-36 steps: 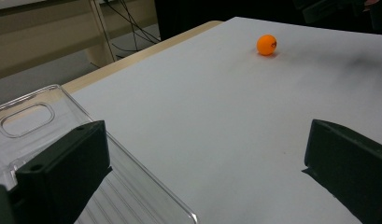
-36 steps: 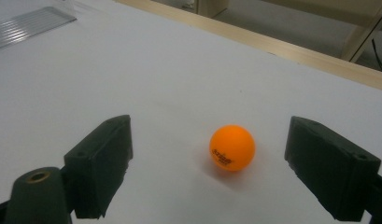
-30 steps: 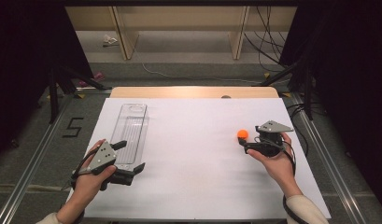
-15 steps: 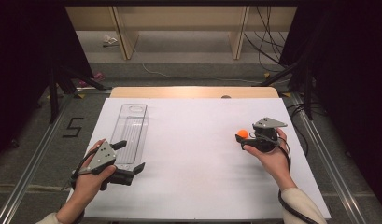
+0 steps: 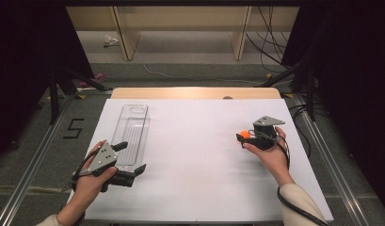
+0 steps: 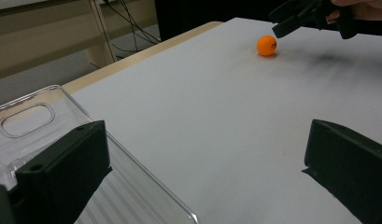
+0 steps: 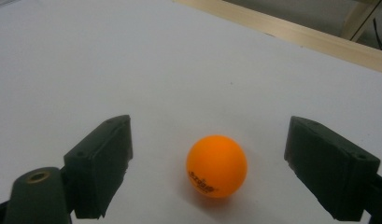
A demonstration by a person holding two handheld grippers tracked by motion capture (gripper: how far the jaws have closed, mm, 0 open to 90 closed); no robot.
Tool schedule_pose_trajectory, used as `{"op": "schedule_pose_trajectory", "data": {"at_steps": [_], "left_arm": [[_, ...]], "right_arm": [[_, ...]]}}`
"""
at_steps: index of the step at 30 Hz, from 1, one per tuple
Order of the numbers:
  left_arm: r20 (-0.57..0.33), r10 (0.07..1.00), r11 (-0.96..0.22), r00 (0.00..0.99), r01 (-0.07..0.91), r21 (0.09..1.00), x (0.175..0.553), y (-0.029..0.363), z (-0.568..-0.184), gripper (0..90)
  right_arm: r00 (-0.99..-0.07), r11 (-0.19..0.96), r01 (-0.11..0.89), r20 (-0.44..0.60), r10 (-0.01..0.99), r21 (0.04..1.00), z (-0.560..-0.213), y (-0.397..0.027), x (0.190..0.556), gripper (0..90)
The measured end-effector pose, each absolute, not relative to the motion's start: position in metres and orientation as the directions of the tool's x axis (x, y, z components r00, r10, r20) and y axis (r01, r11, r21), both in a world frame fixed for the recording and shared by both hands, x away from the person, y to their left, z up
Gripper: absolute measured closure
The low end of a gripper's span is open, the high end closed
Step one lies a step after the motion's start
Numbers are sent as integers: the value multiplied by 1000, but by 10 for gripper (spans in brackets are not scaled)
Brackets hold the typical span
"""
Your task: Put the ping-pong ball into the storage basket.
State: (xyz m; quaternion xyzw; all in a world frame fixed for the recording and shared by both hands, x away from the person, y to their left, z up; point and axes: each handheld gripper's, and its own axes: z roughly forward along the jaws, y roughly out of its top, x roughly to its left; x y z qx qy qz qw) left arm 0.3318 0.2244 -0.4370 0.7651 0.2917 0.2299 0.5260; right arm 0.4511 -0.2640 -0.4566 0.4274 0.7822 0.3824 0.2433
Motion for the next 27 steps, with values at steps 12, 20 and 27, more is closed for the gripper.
{"op": "schedule_pose_trajectory", "data": {"at_steps": [12, 20, 27], "left_arm": [[45, 688, -276, 724, 204, 939, 332, 225, -437, 0], [44, 687, -278, 725, 206, 938, 332, 225, -437, 0], [44, 687, -278, 725, 206, 938, 332, 225, -437, 0]], "right_arm": [[-511, 345, 511, -44, 859, 787, -466, -264, 462, 162], [-513, 353, 535, -37, 858, 767, -473, -263, 468, 162], [-522, 370, 550, -38, 852, 749, -477, -261, 470, 169]]}}
